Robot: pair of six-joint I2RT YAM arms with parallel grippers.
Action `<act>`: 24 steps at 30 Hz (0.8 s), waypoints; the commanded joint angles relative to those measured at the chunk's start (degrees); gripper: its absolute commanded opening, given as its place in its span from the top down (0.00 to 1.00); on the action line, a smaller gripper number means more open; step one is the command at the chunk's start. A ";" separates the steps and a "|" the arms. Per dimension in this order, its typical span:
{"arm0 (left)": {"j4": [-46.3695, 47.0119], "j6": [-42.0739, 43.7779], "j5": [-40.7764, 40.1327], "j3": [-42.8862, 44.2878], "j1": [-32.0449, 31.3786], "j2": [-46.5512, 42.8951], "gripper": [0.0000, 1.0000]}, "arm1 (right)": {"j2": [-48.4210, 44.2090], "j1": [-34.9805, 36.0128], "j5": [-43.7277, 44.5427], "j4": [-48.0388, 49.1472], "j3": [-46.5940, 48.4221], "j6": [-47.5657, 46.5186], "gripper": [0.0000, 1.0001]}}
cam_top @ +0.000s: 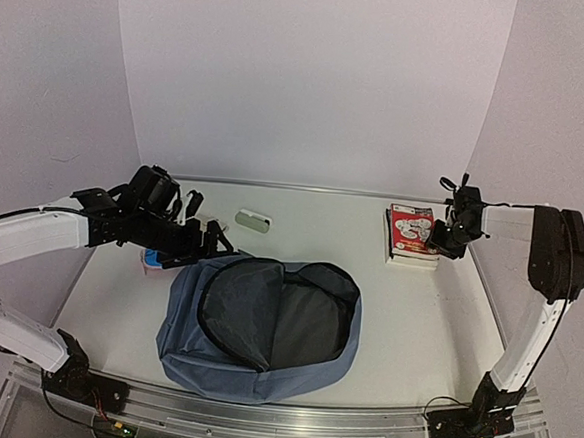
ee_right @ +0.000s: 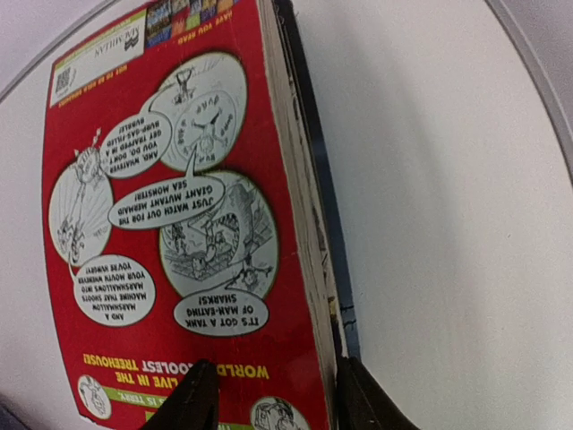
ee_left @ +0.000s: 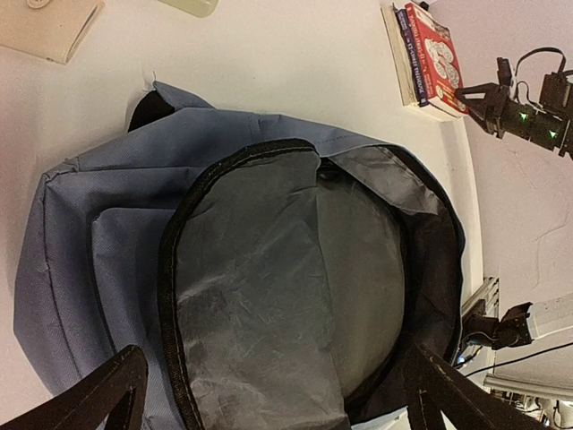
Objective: Pack the student bag
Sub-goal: Pick up the book from the center of the board.
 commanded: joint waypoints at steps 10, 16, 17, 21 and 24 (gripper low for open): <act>1.87 -0.08 -0.81 -1.27 0.48 -2.78 0.00 | -4.35 0.21 -3.07 2.07 -8.18 0.60 1.00; 1.15 0.25 -1.68 -2.12 0.48 -4.28 0.00 | -11.33 0.20 -2.14 2.42 -15.66 1.91 1.00; 1.01 0.34 -1.78 -2.31 0.53 -4.49 0.00 | -12.44 0.23 -2.06 2.53 -16.72 2.07 1.00; 0.81 0.77 -2.00 -2.64 0.57 -4.60 0.00 | -14.59 0.22 -2.60 3.18 -18.72 2.77 0.95; 0.81 0.87 -1.78 -2.60 0.57 -4.48 0.00 | -15.24 0.23 -4.64 4.46 -19.17 3.92 0.51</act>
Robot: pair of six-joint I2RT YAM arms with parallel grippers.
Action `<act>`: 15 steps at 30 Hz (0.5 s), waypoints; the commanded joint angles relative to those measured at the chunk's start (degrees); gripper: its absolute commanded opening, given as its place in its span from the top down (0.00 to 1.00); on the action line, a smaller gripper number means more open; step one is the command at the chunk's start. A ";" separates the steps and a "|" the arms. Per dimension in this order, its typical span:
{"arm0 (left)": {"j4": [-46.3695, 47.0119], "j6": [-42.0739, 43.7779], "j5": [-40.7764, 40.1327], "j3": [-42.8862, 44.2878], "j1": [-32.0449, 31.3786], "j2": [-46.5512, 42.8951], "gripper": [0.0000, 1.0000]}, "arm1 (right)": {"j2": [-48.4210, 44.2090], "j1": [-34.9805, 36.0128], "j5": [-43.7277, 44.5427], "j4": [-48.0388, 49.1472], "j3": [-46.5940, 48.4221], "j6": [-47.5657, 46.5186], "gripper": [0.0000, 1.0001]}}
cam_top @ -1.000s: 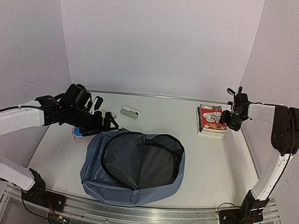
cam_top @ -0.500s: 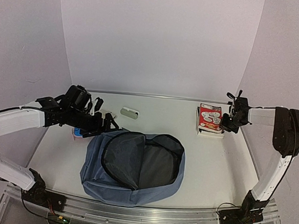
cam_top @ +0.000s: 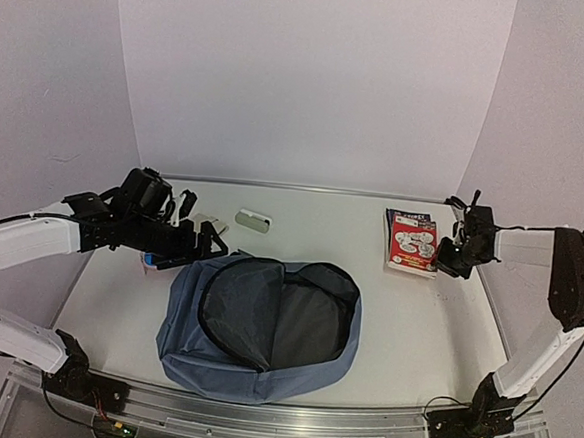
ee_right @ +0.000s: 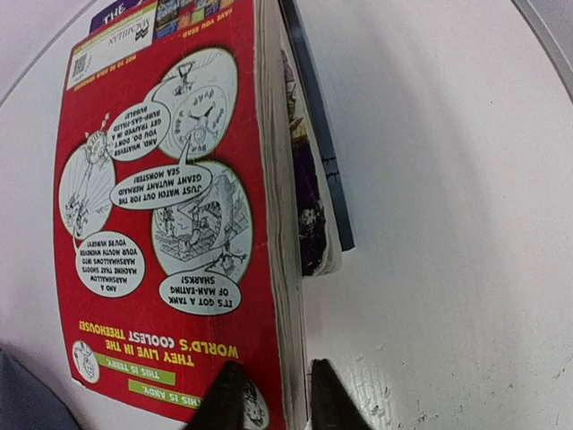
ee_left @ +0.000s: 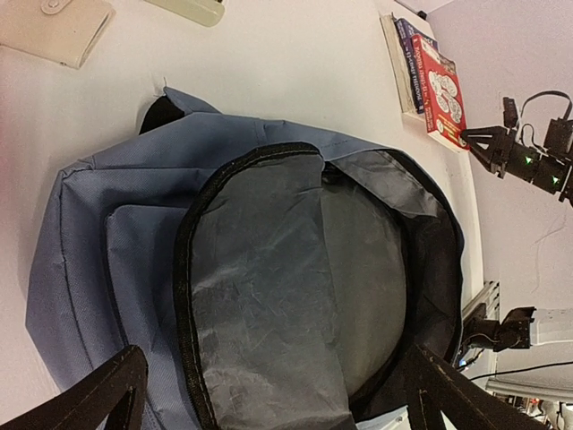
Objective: Pack the student bag
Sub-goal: Pick up the book from the center of the board.
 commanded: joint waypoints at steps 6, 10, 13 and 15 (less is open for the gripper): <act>0.51 0.33 -0.52 -0.78 0.35 -2.21 0.00 | -1.29 -0.44 -4.98 2.89 -3.31 2.41 0.16; -0.32 0.25 -0.93 -0.87 0.36 -3.32 0.00 | 1.17 -2.92 -12.43 8.14 -5.03 3.50 0.14; -0.99 0.10 -1.34 -0.78 0.35 -4.05 0.00 | 1.59 -3.91 -15.96 11.61 -6.23 4.31 0.14; -1.25 -0.04 -1.55 -0.80 0.35 -4.42 0.00 | 1.66 -4.72 -18.41 14.21 -7.06 5.13 0.15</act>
